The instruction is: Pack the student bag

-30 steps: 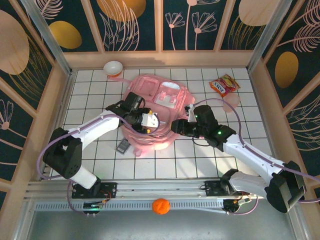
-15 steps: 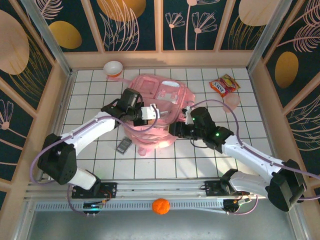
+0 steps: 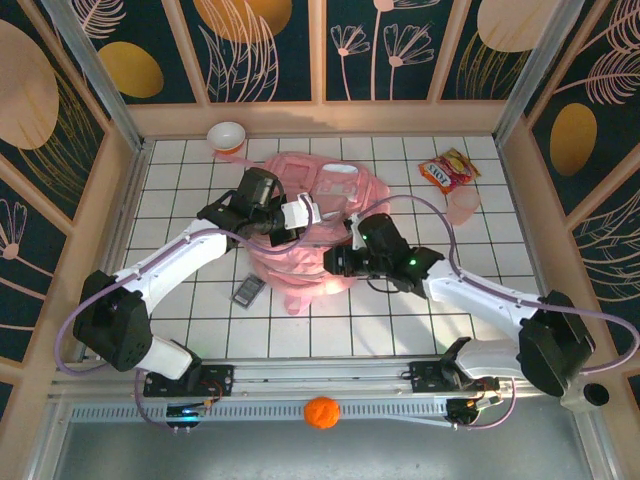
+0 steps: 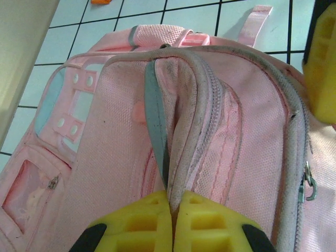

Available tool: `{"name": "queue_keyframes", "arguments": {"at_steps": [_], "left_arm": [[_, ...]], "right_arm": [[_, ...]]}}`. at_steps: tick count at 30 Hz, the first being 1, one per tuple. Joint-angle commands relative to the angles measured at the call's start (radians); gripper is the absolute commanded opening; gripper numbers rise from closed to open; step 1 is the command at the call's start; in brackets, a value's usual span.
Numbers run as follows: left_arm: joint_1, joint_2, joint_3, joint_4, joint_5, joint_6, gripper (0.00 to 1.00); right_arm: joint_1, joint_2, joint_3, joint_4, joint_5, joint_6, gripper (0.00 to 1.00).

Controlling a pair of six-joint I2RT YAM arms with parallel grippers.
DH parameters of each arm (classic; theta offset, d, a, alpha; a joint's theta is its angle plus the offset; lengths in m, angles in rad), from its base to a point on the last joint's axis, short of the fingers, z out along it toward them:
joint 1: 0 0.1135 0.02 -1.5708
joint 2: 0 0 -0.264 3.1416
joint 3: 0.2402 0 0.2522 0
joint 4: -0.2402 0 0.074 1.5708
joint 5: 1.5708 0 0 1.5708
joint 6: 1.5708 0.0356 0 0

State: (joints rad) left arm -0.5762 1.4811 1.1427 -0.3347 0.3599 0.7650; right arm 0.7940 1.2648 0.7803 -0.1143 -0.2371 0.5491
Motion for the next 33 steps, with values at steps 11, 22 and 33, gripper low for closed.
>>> {"name": "queue_keyframes", "arguments": {"at_steps": [11,22,33], "left_arm": [[-0.002,-0.022,0.057,0.072,0.126,-0.036,0.00],[-0.001,-0.016,0.065,0.089,0.134,-0.051,0.00],[0.012,0.000,0.041,0.049,-0.008,-0.033,0.00]], "right_arm": [[-0.067,-0.013,0.025,0.229,-0.120,-0.038,0.30],[-0.081,0.051,0.072,0.149,-0.169,-0.076,0.15],[-0.103,-0.041,0.067,-0.098,-0.037,-0.122,0.00]]}}
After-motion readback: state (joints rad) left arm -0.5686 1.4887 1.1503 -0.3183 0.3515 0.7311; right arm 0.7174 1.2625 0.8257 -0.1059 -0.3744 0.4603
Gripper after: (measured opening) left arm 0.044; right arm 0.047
